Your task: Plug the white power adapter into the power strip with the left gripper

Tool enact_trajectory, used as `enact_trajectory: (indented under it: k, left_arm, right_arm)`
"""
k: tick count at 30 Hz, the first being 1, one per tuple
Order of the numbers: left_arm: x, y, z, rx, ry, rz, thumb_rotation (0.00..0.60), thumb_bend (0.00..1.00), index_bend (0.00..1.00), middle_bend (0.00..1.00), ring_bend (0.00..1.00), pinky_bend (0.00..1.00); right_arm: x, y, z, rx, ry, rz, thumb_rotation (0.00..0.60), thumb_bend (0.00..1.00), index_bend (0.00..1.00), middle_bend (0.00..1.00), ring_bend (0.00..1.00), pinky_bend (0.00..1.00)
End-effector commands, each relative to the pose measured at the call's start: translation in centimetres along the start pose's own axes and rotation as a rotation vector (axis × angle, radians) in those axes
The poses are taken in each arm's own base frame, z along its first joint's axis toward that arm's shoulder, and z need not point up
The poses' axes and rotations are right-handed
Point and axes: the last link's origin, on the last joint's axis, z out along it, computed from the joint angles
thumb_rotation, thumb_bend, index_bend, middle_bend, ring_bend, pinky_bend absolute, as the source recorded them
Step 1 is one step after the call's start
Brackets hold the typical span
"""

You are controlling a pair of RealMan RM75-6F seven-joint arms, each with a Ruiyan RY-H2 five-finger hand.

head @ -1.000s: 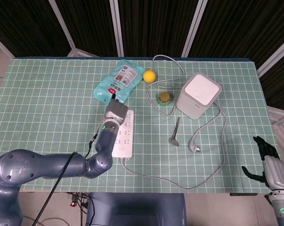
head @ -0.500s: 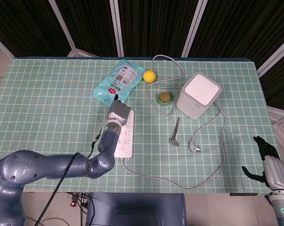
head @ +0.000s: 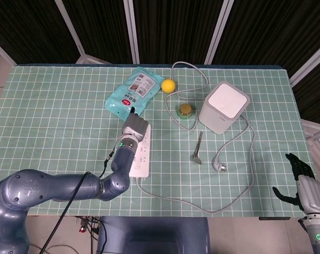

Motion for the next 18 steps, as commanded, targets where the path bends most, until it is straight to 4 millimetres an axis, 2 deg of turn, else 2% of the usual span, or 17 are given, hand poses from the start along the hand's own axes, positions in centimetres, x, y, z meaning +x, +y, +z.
enact_trajectory:
  k: [1,18]
  left_arm:
    - [-0.11,0.05,0.03,-0.002,-0.002,0.001,0.600,0.53,0.68,0.71,0.19,0.01]
    - [-1.10,0.43,0.43,-0.009,-0.007,0.008,0.600,0.53,0.68,0.71,0.20,0.01]
  right_arm:
    - [0.00,0.00,0.00,0.000,0.000,0.000,0.600,0.34,0.00,0.00,0.00,0.00]
    - [-0.02,0.02,-0.01,-0.002,0.000,0.001,0.600,0.34,0.00,0.00,0.00,0.00]
